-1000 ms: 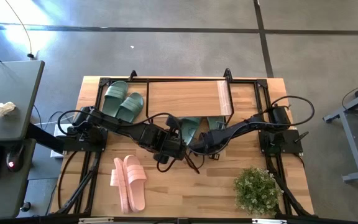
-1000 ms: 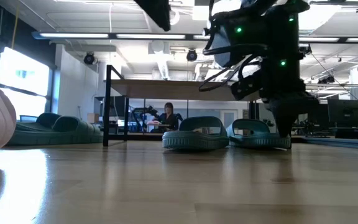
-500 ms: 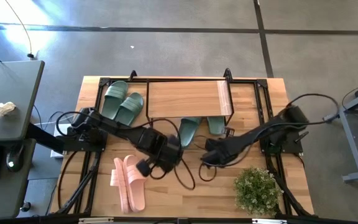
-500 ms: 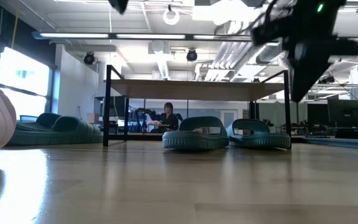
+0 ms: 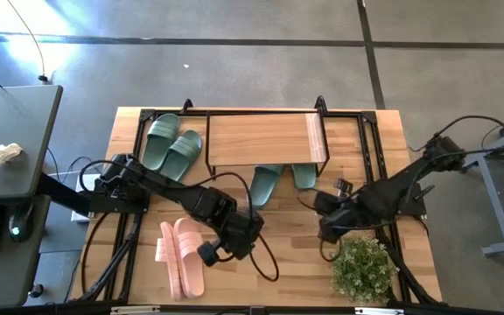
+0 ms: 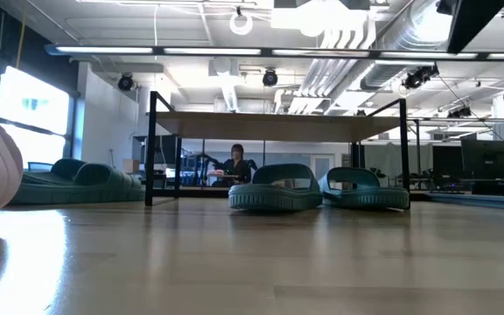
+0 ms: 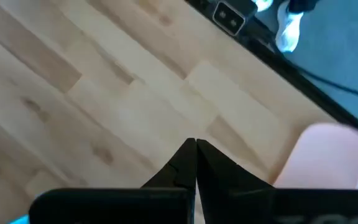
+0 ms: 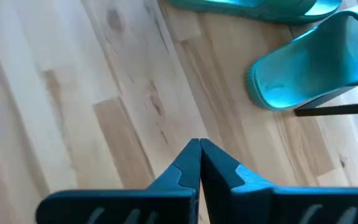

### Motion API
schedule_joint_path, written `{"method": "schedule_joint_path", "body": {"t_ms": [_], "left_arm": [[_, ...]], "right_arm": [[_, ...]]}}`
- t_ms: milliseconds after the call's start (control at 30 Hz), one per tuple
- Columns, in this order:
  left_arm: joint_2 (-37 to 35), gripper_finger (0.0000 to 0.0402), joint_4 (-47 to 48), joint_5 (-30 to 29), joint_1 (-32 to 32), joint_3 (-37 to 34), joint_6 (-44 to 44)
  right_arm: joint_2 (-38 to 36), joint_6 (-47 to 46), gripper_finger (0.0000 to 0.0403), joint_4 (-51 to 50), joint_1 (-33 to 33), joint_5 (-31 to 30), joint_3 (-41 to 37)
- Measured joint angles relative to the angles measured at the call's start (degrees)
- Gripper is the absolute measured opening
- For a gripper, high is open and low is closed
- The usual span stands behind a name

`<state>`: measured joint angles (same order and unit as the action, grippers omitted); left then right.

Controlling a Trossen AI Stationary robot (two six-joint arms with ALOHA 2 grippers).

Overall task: Pick and place slides into the shelf
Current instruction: Adjust the green slides under the shelf

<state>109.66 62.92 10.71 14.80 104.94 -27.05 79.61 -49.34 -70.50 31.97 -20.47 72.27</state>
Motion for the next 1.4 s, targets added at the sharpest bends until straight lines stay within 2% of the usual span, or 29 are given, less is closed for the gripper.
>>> {"method": "schedule_joint_path", "body": {"t_ms": [133,267,367,500,600,700,833,1033,1133,1267,1400], "left_arm": [[-0.2,0.0000,-5.2,0.7,-0.2,-11.1,4.4],[-0.5,0.0000,-20.8,1.2,-0.2,-22.1,11.8],[-0.5,0.0000,-30.1,-3.3,-0.7,-26.4,17.9],[-0.6,0.0000,-27.1,-15.9,-2.2,-27.6,22.7],[-0.8,0.0000,-24.2,-20.9,-4.2,-27.7,23.0],[-0.8,0.0000,-24.1,-21.2,-6.8,-29.4,22.9],[-0.8,0.0000,-23.2,-21.9,-10.0,-32.0,22.7],[-0.8,0.0000,-25.9,-23.1,-12.3,-35.7,22.1],[-0.8,0.0000,-26.5,-25.3,-13.3,-35.9,22.8],[0.1,0.0000,-30.8,-25.5,-14.3,-35.8,20.9],[0.6,0.0000,-30.7,-25.3,-14.7,-35.8,20.8]], "right_arm": [[-2.7,-2.1,0.0000,-0.4,3.9,-3.5,0.0],[-3.6,-3.2,0.0000,-0.8,6.5,-5.7,0.0],[-3.6,-2.8,0.0000,-1.0,7.5,-5.9,0.0],[-3.6,-2.2,0.0000,-0.9,8.1,-5.0,0.0],[-3.6,-2.4,0.0000,-0.6,9.0,-4.5,0.0],[-4.4,-3.8,0.0000,4.9,10.2,-4.1,-2.5],[-6.4,-8.6,0.0000,14.8,11.6,-3.9,-11.5],[-6.6,-16.5,0.0000,21.5,12.7,-2.8,-21.1],[-6.6,-17.7,0.0000,23.7,12.8,-2.8,-22.6],[-6.6,-17.7,0.0000,23.3,12.5,-3.1,-22.9],[-6.6,-17.7,0.0000,22.8,11.6,-3.1,-22.9]]}}
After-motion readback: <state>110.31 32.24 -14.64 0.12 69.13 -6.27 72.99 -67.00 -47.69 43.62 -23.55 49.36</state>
